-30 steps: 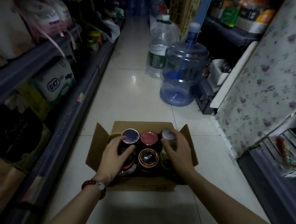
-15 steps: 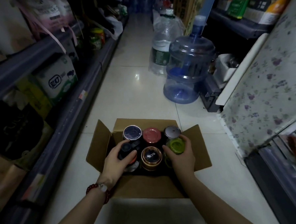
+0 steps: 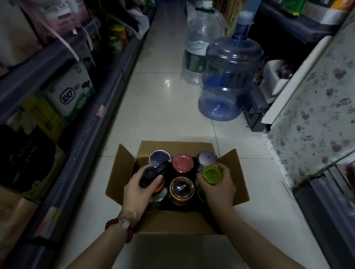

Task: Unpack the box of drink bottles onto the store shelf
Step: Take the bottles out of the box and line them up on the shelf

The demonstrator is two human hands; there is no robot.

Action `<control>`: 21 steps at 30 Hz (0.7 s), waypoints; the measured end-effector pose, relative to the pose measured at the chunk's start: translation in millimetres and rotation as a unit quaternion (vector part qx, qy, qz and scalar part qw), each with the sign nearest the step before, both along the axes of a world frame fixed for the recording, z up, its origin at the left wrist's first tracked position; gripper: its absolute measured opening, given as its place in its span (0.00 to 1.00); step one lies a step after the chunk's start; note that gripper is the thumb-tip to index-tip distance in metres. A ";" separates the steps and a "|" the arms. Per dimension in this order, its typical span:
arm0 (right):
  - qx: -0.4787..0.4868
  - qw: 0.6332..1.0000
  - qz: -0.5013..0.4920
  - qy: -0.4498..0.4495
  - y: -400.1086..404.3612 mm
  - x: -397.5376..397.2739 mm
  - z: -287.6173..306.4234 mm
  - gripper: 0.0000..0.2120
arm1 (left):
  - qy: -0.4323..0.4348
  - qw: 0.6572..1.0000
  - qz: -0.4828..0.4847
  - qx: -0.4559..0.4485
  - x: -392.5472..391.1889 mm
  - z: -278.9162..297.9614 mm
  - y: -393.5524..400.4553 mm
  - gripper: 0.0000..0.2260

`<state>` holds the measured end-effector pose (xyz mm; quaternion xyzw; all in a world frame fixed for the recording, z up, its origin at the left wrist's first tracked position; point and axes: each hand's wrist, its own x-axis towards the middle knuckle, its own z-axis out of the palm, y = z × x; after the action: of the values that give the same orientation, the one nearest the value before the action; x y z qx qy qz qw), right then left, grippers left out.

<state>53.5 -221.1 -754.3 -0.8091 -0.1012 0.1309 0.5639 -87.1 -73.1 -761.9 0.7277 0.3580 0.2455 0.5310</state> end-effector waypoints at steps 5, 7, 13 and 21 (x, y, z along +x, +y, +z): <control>-0.025 0.998 0.060 -0.004 0.0 2.7 71.2 0.26 | 0.017 1.000 0.017 -0.014 8.4 62.4 1.0 0.16; -0.034 0.997 0.068 0.002 1.1 6.9 111.0 0.27 | 0.027 0.999 0.016 -0.017 13.4 97.6 0.6 0.16; -0.043 0.998 0.040 0.016 -2.5 27.3 243.7 0.26 | 0.029 1.000 -0.007 0.000 35.2 218.0 4.2 0.16; -0.033 0.999 0.022 -0.004 -23.2 67.9 449.0 0.23 | 0.013 0.998 -0.050 0.027 87.0 423.0 -2.8 0.20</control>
<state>121.4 -244.2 -305.3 -0.8254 -0.1167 0.1433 0.5335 -0.1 -75.9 -338.9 0.7615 0.3216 0.2190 0.5183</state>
